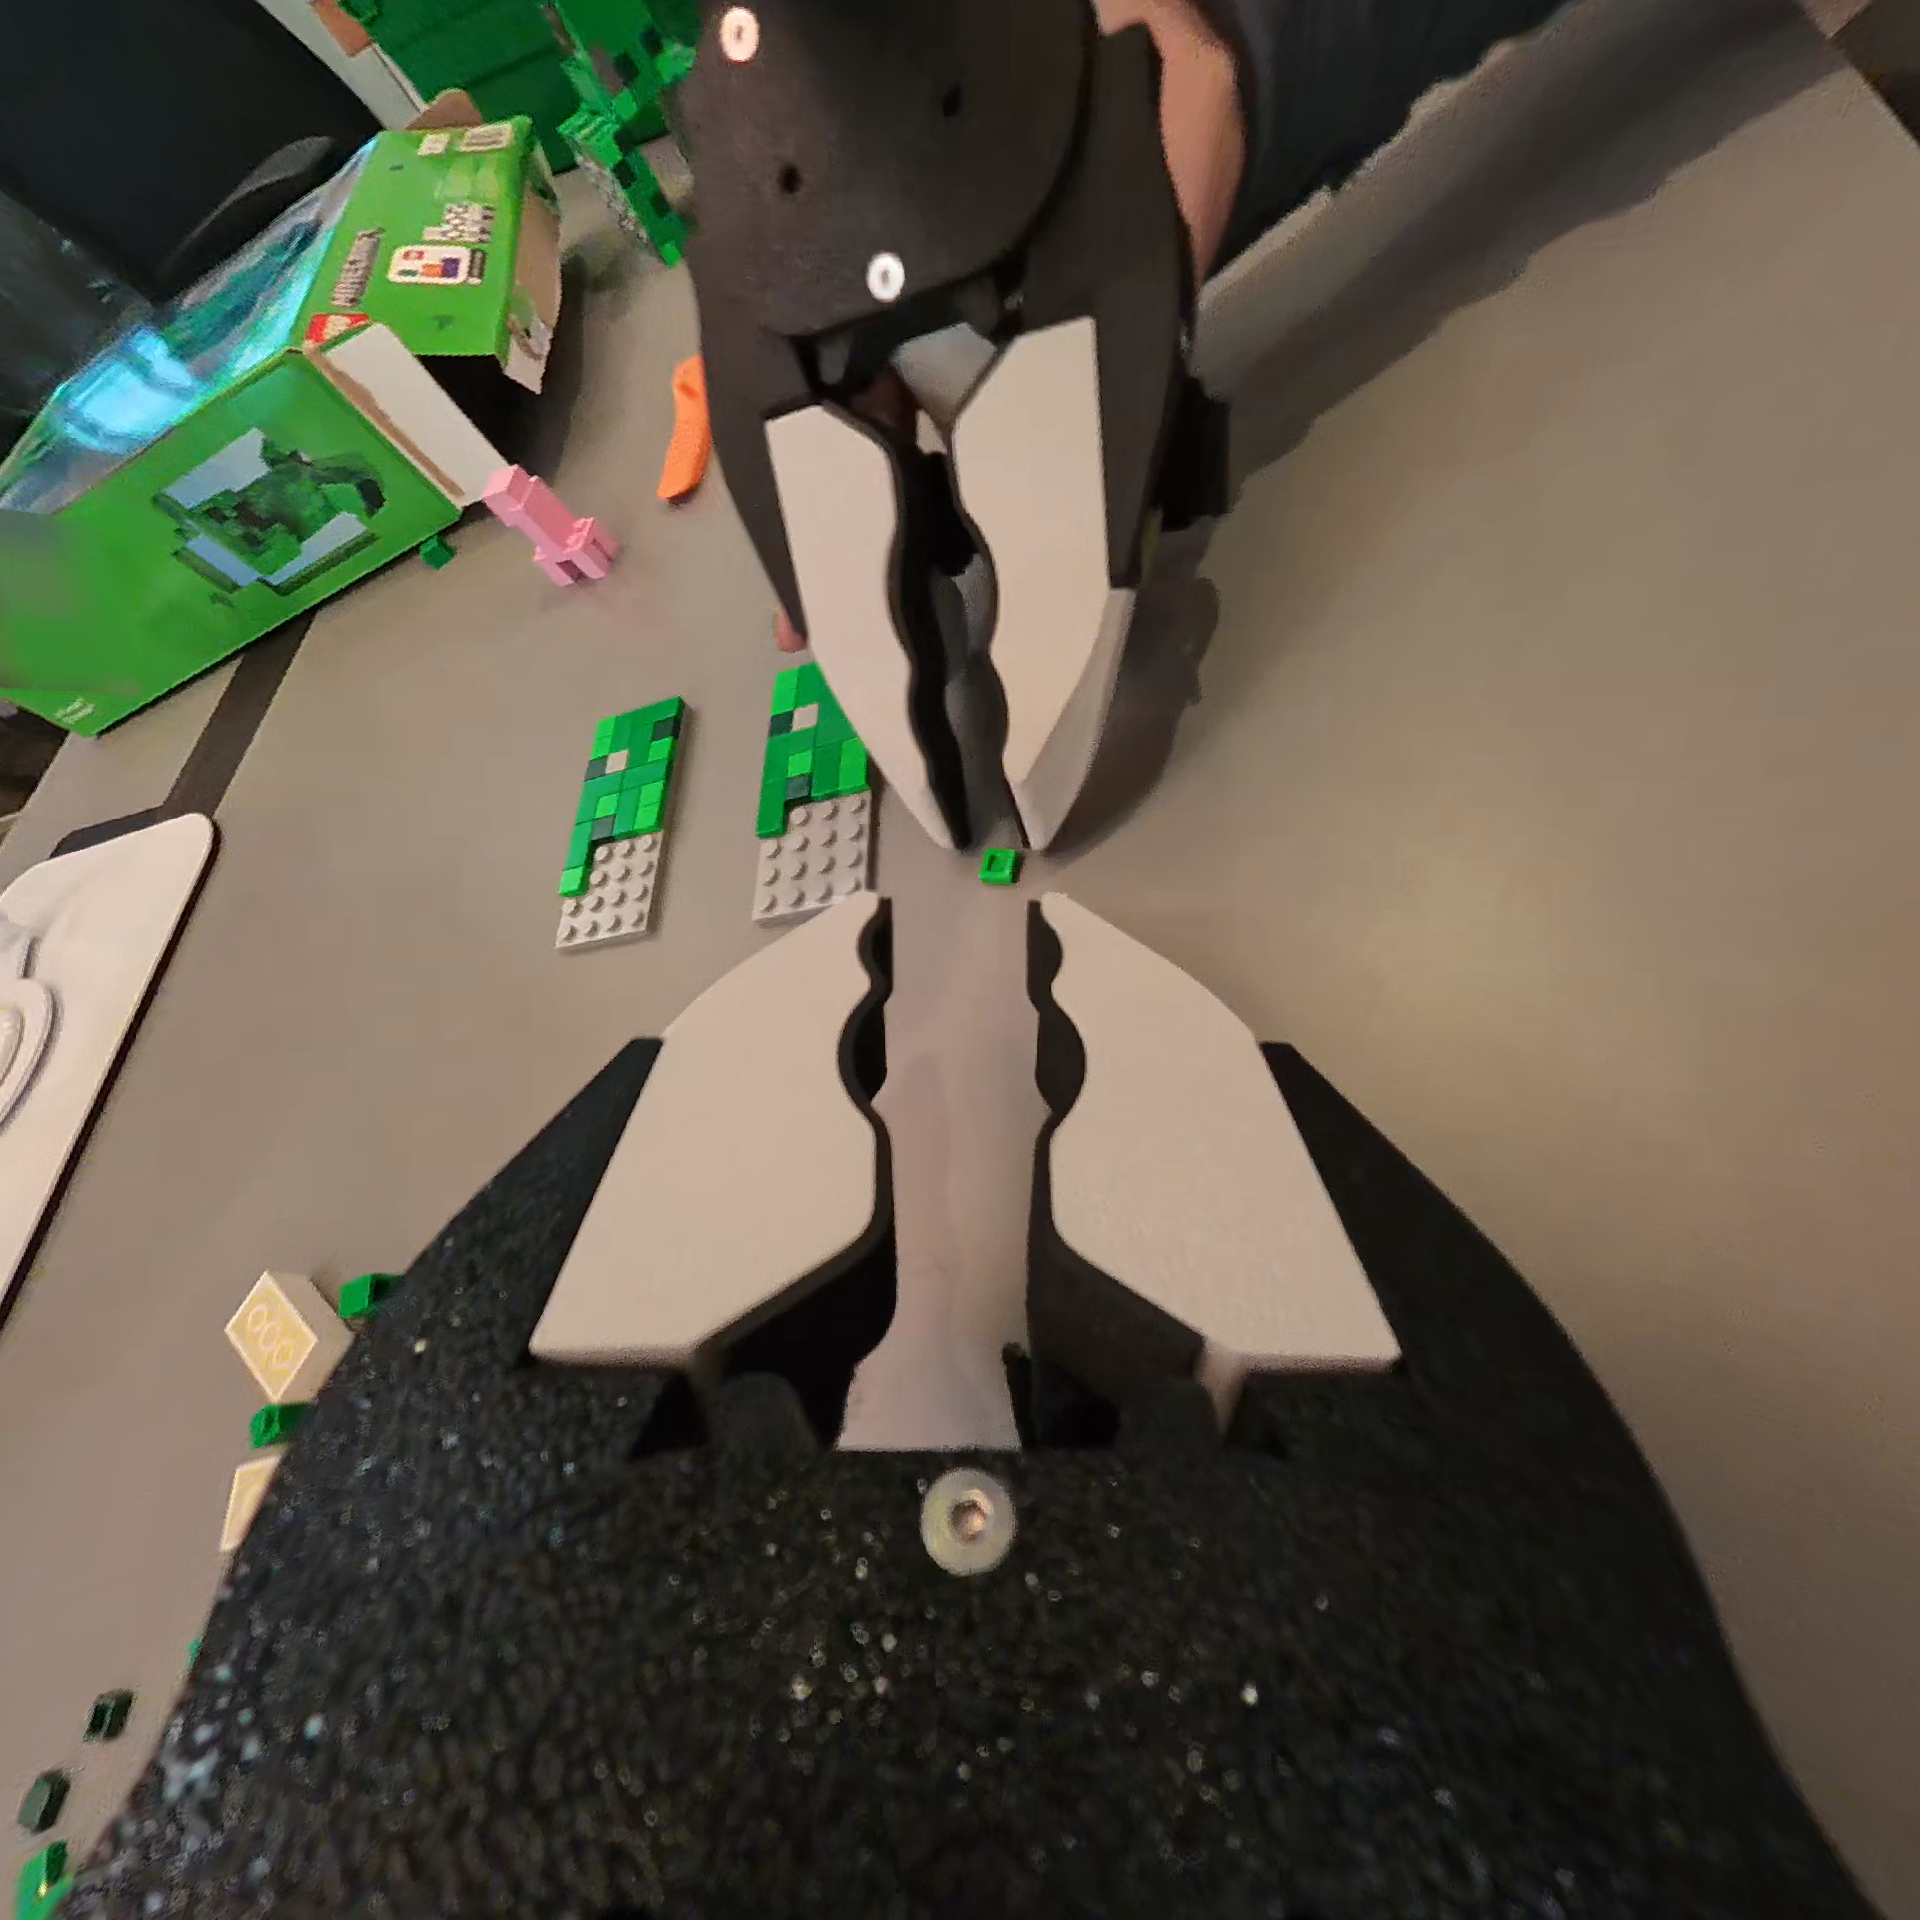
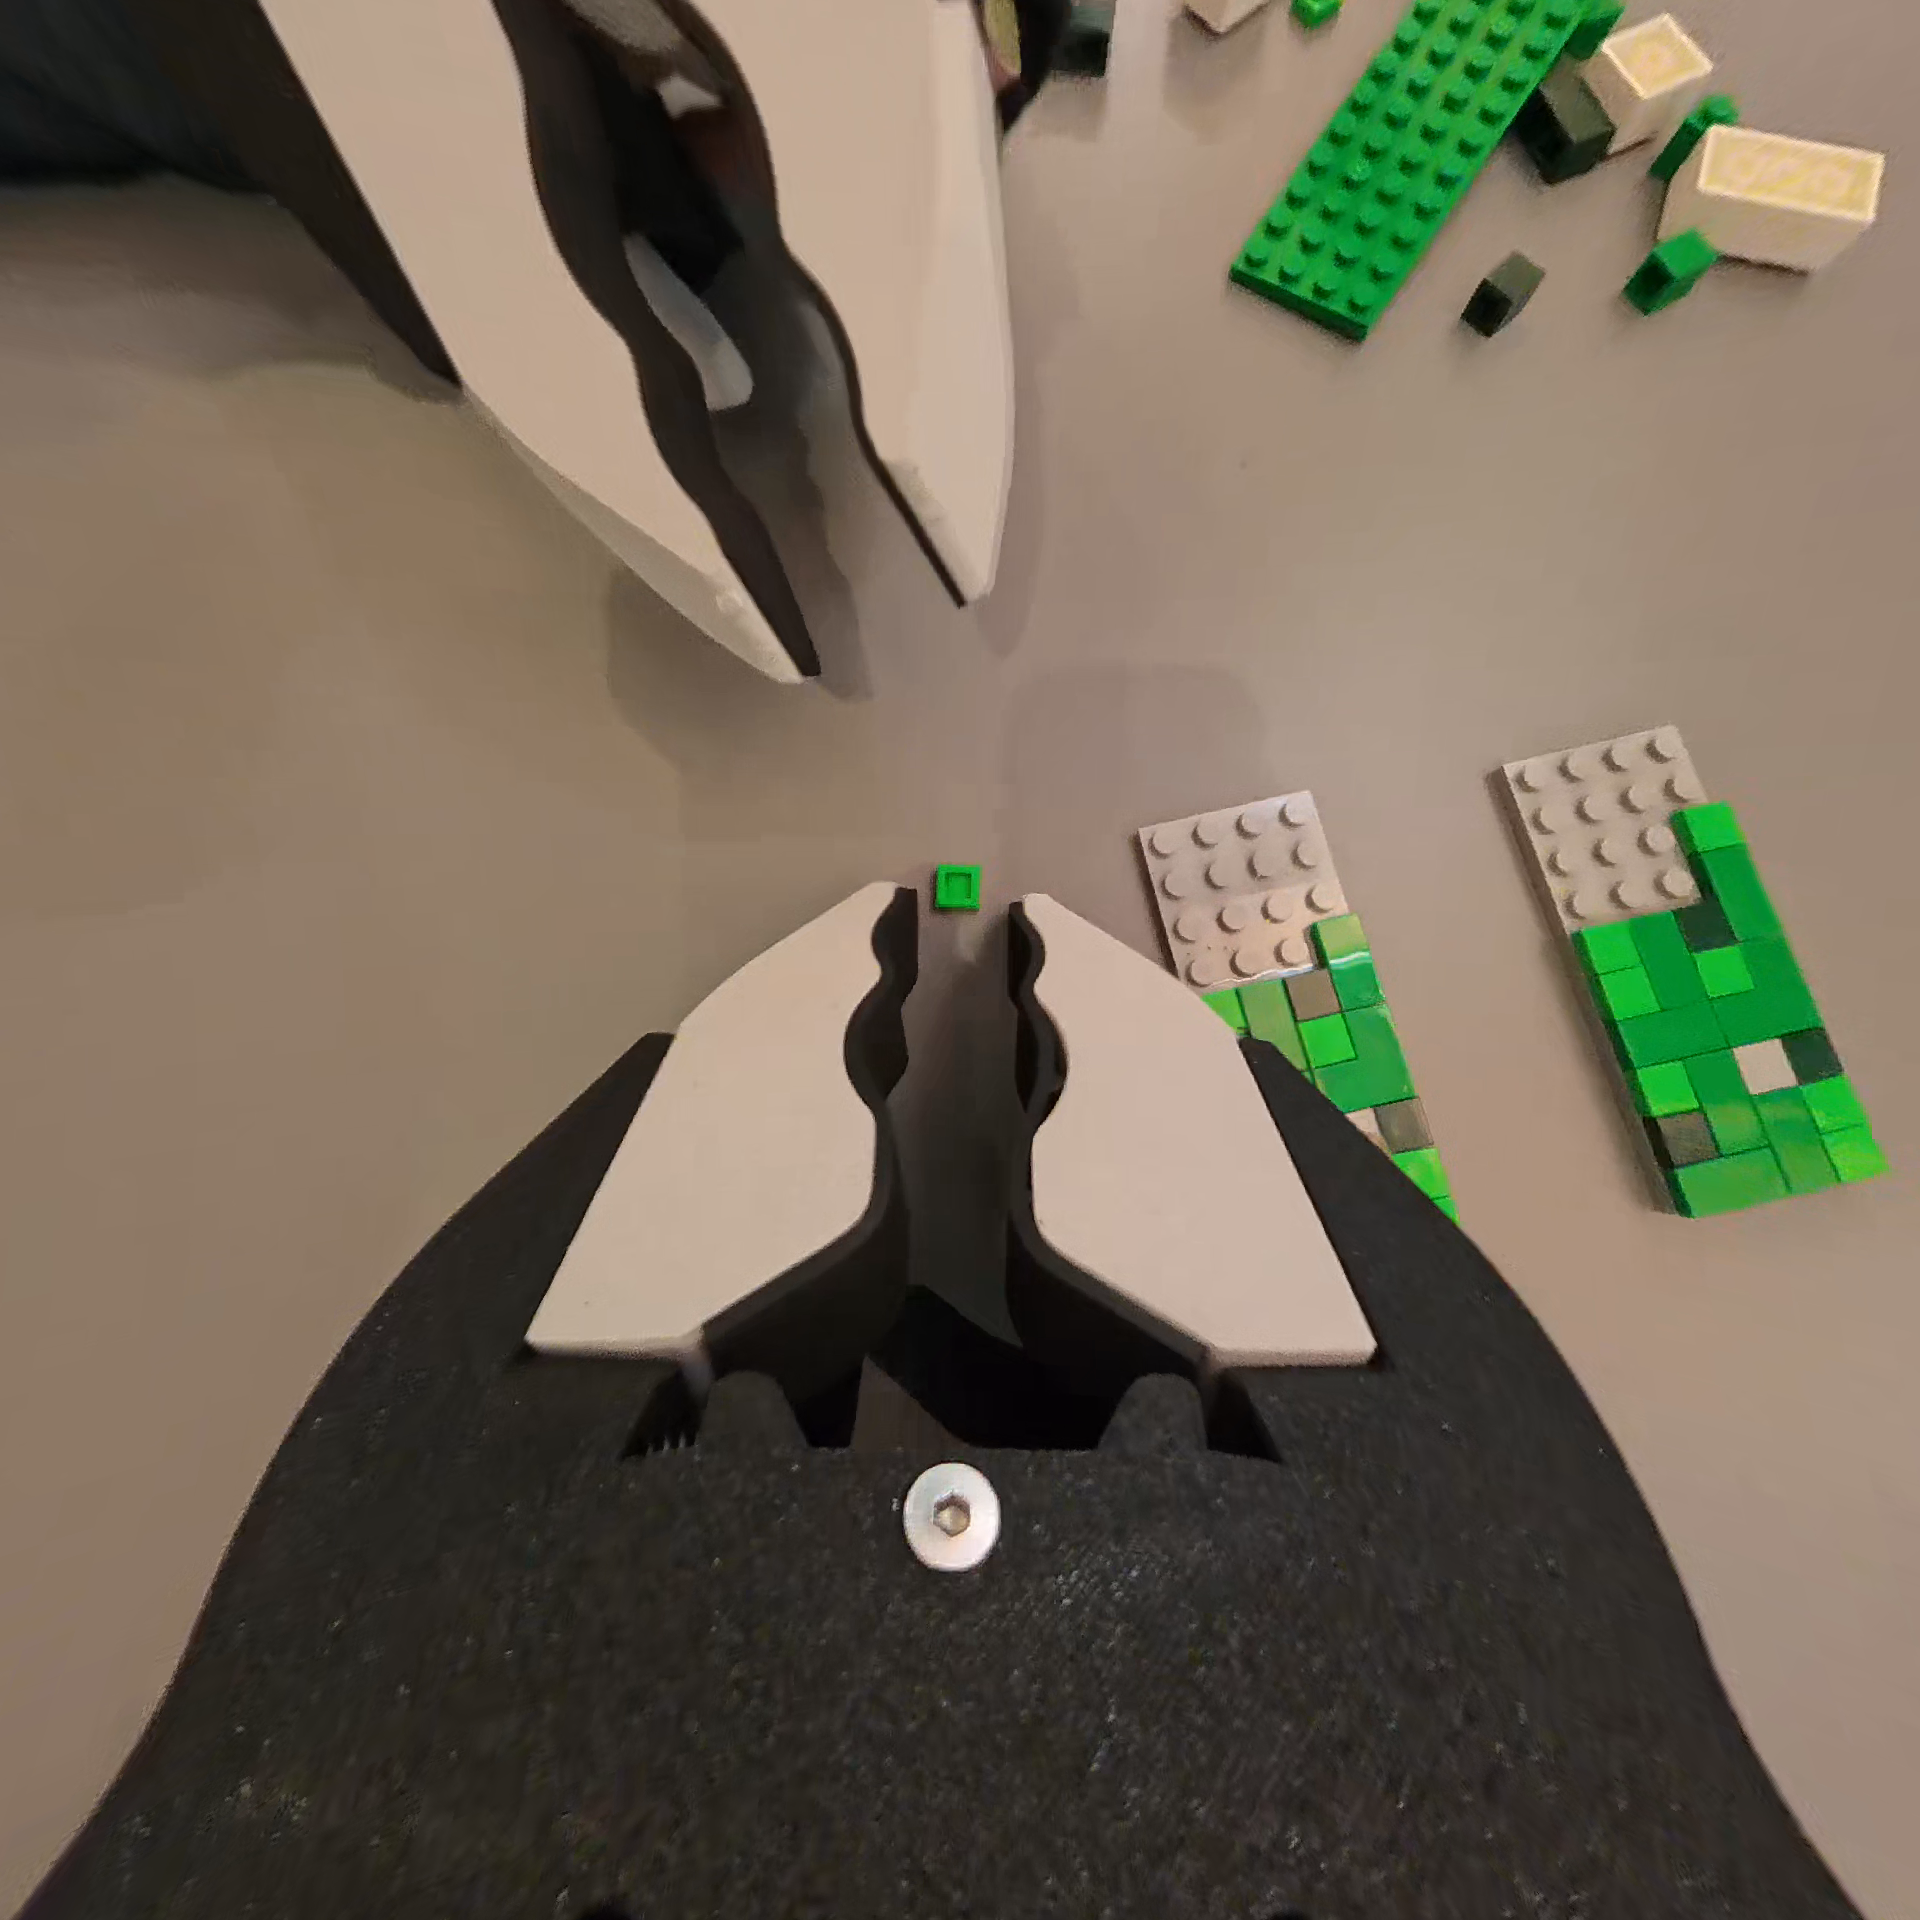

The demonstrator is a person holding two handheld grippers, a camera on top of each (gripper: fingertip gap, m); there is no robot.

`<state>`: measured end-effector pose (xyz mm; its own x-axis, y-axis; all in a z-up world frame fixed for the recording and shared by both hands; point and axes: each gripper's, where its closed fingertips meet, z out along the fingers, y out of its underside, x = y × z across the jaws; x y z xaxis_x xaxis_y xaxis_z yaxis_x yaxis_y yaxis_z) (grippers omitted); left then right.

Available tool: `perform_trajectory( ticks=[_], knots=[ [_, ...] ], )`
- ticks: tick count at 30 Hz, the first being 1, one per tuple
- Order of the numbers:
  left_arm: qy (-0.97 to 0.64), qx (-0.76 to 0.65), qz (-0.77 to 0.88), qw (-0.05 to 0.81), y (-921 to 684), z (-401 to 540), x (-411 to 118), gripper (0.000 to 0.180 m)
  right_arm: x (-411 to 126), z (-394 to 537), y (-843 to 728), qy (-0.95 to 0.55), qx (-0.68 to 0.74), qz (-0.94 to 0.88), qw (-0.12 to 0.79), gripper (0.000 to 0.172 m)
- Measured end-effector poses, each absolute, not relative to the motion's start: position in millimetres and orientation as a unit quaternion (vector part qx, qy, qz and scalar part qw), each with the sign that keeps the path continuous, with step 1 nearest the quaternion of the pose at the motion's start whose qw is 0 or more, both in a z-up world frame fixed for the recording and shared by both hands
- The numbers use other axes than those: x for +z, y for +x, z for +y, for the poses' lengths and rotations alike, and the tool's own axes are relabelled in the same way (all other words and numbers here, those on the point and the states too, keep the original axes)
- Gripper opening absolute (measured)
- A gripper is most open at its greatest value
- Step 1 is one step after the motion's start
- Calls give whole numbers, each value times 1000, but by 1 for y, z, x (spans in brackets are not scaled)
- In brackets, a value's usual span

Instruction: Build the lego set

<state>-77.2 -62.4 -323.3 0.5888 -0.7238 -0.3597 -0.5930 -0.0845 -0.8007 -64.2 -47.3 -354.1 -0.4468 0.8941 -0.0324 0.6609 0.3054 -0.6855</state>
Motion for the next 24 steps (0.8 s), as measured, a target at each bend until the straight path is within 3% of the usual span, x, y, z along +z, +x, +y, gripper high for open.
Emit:
perform_trajectory(
  ticks=[7, 11, 13, 19, 24],
  knots=[
    [-751, -132, 367, 532, -91, -58, -307, 22, -356, -45, -67, -499, 291, -789, 207, 3],
    [-758, -201, 317, 534, -97, -57, -303, 19, -356, -49, -63, -483, 287, -799, 214, 17],
    [-757, -225, 305, 532, -98, -57, -302, 19, -355, -46, -64, -499, 297, -788, 206, 15],
    [-768, -184, 283, 544, -107, -50, -303, 12, -342, -41, -59, -593, 272, -707, 274, 10],
    [-751, -97, 186, 625, -136, -36, -283, 10, -334, -43, -60, -637, 246, -645, 343, 13]
  ],
)
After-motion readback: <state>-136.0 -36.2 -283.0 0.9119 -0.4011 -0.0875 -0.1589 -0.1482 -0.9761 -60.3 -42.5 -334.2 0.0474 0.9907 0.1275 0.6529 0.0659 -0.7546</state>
